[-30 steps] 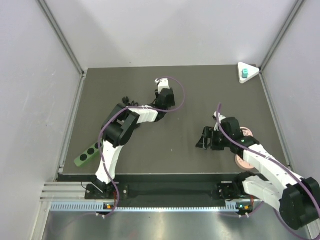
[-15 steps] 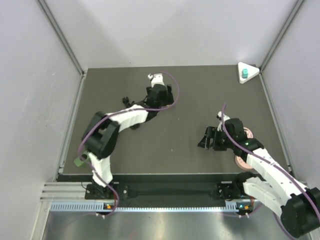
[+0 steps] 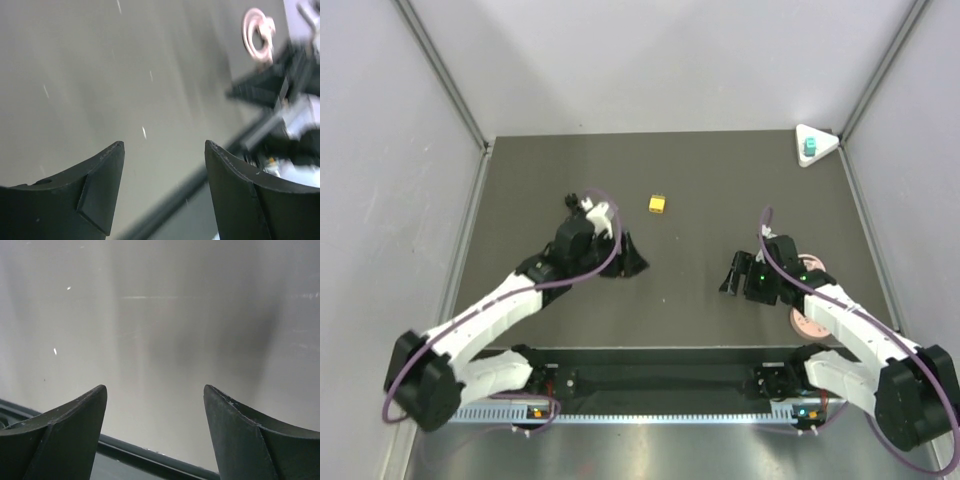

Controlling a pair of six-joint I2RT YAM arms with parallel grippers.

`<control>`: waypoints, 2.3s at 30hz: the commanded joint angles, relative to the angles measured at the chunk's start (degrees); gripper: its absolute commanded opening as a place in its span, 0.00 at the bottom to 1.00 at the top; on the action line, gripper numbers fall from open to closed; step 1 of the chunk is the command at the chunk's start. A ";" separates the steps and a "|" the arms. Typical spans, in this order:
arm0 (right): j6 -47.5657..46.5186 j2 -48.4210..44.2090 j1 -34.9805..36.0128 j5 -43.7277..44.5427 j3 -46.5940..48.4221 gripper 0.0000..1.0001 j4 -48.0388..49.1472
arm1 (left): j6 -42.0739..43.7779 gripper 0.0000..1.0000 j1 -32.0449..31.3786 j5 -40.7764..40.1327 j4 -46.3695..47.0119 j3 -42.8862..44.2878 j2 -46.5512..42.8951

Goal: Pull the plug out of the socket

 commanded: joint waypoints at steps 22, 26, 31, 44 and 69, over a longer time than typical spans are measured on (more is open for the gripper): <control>0.59 -4.77 -19.93 22.62 13.43 0.84 -17.13 | -17.67 0.70 -0.33 22.78 25.32 -17.09 -6.17; 2.10 -0.73 -24.23 30.28 16.16 0.93 -21.10 | -16.43 0.70 -0.33 24.61 26.45 -15.51 -1.43; 0.78 1.47 -29.51 29.32 14.32 0.92 -17.34 | -16.16 0.69 -0.33 28.39 29.44 -13.49 5.34; -2.12 13.59 -37.34 24.84 12.03 0.72 -8.98 | -14.06 0.66 -0.15 34.73 30.50 -8.04 13.78; -4.15 23.80 -15.21 15.52 11.15 0.14 -0.98 | -16.87 0.63 -0.07 35.96 33.67 -7.24 19.15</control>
